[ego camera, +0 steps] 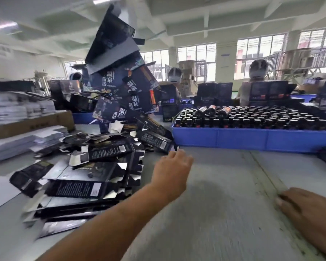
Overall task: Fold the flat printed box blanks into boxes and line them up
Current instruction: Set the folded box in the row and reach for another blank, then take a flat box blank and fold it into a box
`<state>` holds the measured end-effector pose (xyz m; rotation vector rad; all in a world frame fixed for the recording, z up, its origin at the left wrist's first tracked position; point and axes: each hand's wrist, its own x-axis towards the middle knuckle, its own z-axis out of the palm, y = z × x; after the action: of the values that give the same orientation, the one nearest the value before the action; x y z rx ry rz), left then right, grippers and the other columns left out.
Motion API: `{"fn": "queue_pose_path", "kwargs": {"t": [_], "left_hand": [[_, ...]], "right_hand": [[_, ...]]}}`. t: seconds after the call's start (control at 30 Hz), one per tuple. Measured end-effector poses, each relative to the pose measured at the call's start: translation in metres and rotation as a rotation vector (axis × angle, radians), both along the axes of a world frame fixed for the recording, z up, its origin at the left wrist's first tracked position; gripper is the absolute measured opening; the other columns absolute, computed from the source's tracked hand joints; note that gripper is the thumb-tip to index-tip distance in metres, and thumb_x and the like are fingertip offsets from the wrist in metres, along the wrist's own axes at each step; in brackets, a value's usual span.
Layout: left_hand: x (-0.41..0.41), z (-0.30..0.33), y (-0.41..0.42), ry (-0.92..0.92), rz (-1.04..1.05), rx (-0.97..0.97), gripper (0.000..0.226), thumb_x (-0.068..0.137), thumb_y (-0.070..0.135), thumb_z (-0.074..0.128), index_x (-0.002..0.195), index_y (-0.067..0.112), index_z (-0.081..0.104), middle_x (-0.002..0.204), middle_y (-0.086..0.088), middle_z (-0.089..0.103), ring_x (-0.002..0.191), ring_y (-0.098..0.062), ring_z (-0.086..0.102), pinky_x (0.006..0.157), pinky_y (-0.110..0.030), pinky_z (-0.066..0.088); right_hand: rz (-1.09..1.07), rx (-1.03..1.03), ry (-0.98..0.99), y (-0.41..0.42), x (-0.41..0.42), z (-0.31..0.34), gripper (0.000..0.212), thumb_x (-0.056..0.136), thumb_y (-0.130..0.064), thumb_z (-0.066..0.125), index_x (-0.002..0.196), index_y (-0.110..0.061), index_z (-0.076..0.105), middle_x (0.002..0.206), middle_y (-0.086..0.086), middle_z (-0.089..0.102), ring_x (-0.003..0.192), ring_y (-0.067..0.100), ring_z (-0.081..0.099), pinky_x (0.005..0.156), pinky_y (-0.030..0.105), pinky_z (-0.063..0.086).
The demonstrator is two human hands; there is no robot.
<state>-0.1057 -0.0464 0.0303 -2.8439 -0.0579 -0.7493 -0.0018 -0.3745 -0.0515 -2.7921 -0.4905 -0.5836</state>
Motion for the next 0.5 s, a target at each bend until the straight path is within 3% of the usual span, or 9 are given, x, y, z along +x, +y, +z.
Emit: {"fn": "queue_pose_path", "kwargs": {"t": [0.1,0.2,0.27,0.33,0.37,0.43,0.47,0.5], "left_hand": [[0.052,0.004,0.034,0.122,0.224,0.199,0.063,0.096,0.016,0.057,0.152,0.011,0.027,0.154,-0.017,0.029,0.145,-0.036,0.025,0.117,-0.045,0.027],[0.086,0.0,0.056,0.158,0.352,0.171,0.065,0.102,0.024,0.049,0.157,0.01,0.016,0.163,-0.019,0.014,0.152,-0.037,0.008,0.122,-0.046,0.016],[0.102,-0.005,0.066,0.18,0.401,0.177,0.069,0.103,0.025,0.048,0.159,0.012,0.01,0.166,-0.018,0.008,0.153,-0.037,0.003,0.123,-0.047,0.012],[0.115,-0.01,0.074,0.208,0.434,0.193,0.069,0.103,0.026,0.047,0.159,0.014,0.008,0.166,-0.017,0.008,0.153,-0.037,0.002,0.124,-0.047,0.011],[0.121,-0.011,0.078,0.211,0.444,0.2,0.068,0.104,0.028,0.045,0.159,0.014,0.008,0.166,-0.017,0.009,0.153,-0.037,0.002,0.124,-0.047,0.011],[0.13,-0.013,0.082,0.203,0.444,0.215,0.065,0.104,0.032,0.044,0.159,0.015,0.013,0.165,-0.016,0.015,0.153,-0.036,0.006,0.124,-0.046,0.012],[0.132,-0.014,0.081,0.193,0.436,0.224,0.063,0.104,0.033,0.044,0.158,0.014,0.017,0.163,-0.016,0.021,0.152,-0.035,0.01,0.123,-0.046,0.014],[0.133,-0.014,0.08,0.181,0.426,0.227,0.06,0.104,0.034,0.045,0.156,0.014,0.022,0.16,-0.015,0.027,0.151,-0.035,0.015,0.121,-0.045,0.017]], "right_hand": [[0.002,0.074,0.183,-0.006,0.009,-0.005,0.095,0.067,-0.098,0.005,0.103,-0.041,0.071,0.112,-0.01,0.068,0.109,0.024,0.064,0.091,0.052,0.053],[0.01,0.104,0.139,-0.003,0.016,-0.002,0.099,0.064,-0.096,0.004,0.11,-0.04,0.072,0.121,-0.011,0.066,0.118,0.02,0.061,0.098,0.048,0.051],[0.075,-0.009,0.098,-0.004,0.009,0.006,0.085,0.076,-0.086,0.015,0.104,-0.033,0.075,0.111,-0.006,0.071,0.105,0.025,0.068,0.085,0.049,0.057],[0.124,-0.017,-0.031,0.001,0.004,0.011,0.07,0.088,-0.069,0.033,0.086,-0.017,0.078,0.084,0.004,0.074,0.074,0.031,0.073,0.059,0.049,0.06],[0.114,-0.008,-0.096,0.006,0.001,0.012,0.065,0.09,-0.065,0.038,0.084,-0.015,0.079,0.083,0.006,0.074,0.072,0.033,0.073,0.059,0.05,0.06],[0.069,0.043,0.058,0.012,-0.012,0.026,0.047,0.093,-0.064,0.041,0.104,-0.032,0.075,0.116,0.001,0.071,0.104,0.03,0.069,0.087,0.052,0.056],[0.049,0.035,0.069,0.011,-0.013,0.024,0.039,0.095,-0.066,0.038,0.117,-0.046,0.064,0.136,-0.011,0.058,0.124,0.019,0.058,0.103,0.043,0.048],[0.028,0.008,0.096,0.01,-0.017,0.025,0.037,0.094,-0.069,0.032,0.123,-0.055,0.052,0.144,-0.024,0.044,0.134,0.007,0.045,0.109,0.033,0.04]]}}
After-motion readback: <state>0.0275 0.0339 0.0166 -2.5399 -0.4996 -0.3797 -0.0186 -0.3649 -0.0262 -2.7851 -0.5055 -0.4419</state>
